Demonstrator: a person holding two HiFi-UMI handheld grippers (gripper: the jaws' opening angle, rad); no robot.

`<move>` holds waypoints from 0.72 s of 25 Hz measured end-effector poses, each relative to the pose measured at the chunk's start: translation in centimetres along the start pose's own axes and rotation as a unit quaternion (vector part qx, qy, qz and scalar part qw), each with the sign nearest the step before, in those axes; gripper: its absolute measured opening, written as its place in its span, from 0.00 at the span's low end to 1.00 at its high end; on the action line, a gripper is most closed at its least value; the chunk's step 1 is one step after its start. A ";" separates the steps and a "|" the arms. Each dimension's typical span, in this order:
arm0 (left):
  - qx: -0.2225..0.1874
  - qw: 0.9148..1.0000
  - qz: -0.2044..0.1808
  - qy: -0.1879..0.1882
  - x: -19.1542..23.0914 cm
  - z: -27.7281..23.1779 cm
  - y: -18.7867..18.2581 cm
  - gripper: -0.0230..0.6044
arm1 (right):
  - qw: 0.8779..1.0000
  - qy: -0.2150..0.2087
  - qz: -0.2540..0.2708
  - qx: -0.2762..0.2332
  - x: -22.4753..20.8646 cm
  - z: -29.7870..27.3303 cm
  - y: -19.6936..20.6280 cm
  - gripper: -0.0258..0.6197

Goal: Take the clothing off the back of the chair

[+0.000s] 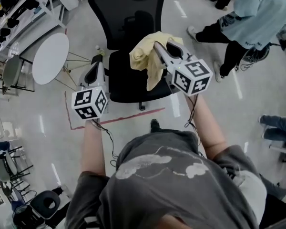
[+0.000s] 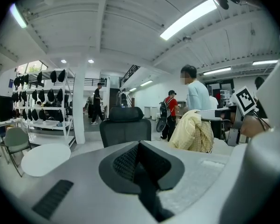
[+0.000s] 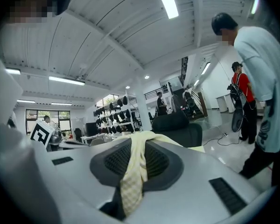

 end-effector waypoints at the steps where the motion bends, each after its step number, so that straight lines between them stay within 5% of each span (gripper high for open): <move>1: 0.002 1.000 0.001 0.000 -0.3 -0.1 0.8 0.04 | 1.000 0.000 -0.001 0.003 -0.2 0.3 0.9 0.12; 18: 0.029 0.999 0.024 0.024 -1.0 5.4 6.2 0.04 | 0.998 0.005 -0.012 0.058 5.3 4.9 6.3 0.12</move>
Point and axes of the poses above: the fingertips, and each gripper's own axes: z backward along the fingers, x to its left, y out of its underside, the point moved 9 cm from there along z, backward along the fingers, and after that the axes turned 3 degrees about z, right-handed, at the moved point
